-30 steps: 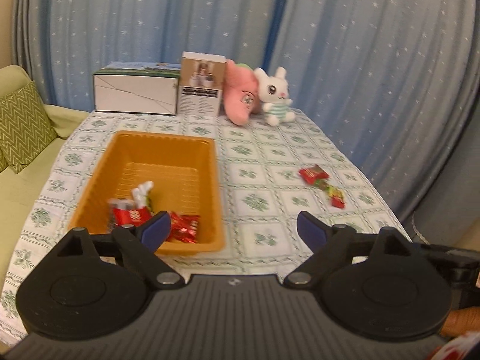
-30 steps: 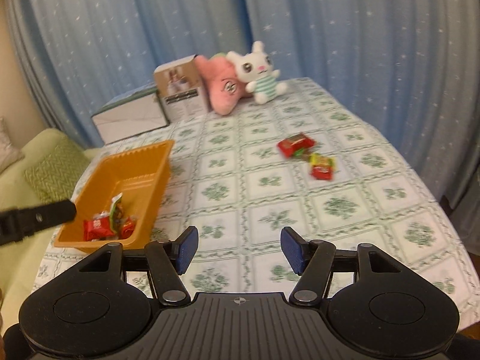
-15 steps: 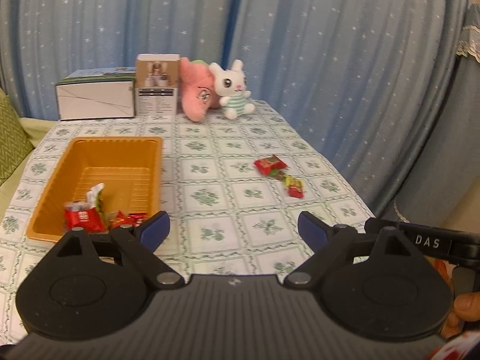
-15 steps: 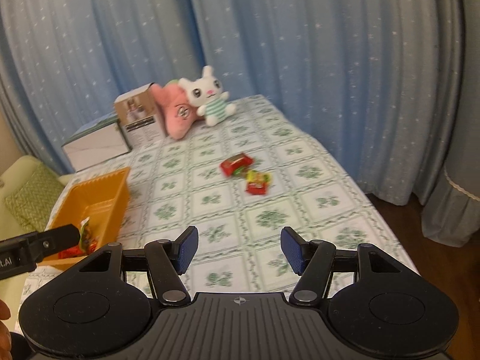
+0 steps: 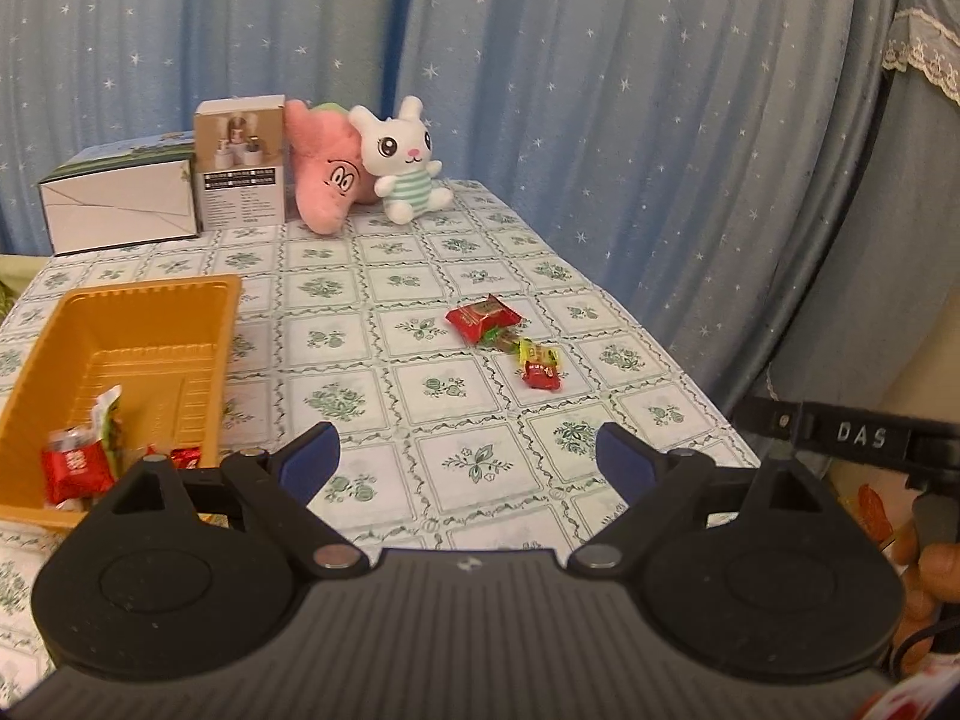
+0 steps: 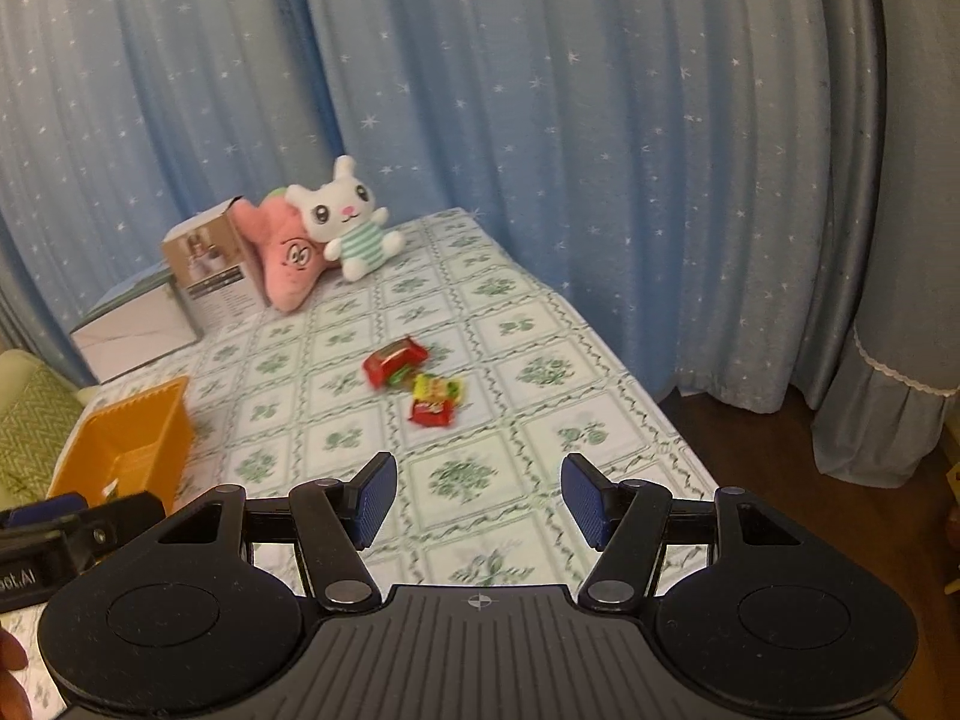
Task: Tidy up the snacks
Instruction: 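Move both open tools toward the remaining candies on the table, then grasp a red candy with the left tool while the right tool grasps a yellow candy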
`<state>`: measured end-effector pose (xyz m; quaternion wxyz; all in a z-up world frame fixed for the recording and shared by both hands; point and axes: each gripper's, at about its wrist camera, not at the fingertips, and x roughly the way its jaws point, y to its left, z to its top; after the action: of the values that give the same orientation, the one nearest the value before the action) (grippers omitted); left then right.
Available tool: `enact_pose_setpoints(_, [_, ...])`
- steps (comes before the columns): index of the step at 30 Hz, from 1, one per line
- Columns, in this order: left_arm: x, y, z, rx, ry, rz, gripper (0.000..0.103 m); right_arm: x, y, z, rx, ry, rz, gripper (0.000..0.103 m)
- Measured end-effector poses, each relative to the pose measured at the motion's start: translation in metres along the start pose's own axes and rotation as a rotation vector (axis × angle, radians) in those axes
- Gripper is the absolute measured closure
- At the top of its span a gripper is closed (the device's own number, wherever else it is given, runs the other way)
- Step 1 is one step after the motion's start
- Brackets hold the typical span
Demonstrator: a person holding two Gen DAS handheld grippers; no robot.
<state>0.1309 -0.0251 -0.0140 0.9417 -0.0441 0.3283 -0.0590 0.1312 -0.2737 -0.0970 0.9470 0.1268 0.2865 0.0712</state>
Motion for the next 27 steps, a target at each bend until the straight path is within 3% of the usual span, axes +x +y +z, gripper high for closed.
enact_pose_setpoints(7, [0.061, -0.004, 0.001, 0.011, 0.036, -0.002, 0.013, 0.041, -0.021, 0.012, 0.01, 0.019, -0.01, 0.042])
enact_pose_setpoints(21, [0.203, -0.031, 0.013, 0.077, 0.085, -0.063, 0.028, 0.155, -0.048, 0.031, 0.014, 0.092, -0.019, 0.043])
enact_pose_setpoints(27, [0.243, -0.041, 0.016, 0.085, 0.105, -0.113, 0.045, 0.173, -0.053, 0.035, 0.012, 0.096, -0.062, 0.044])
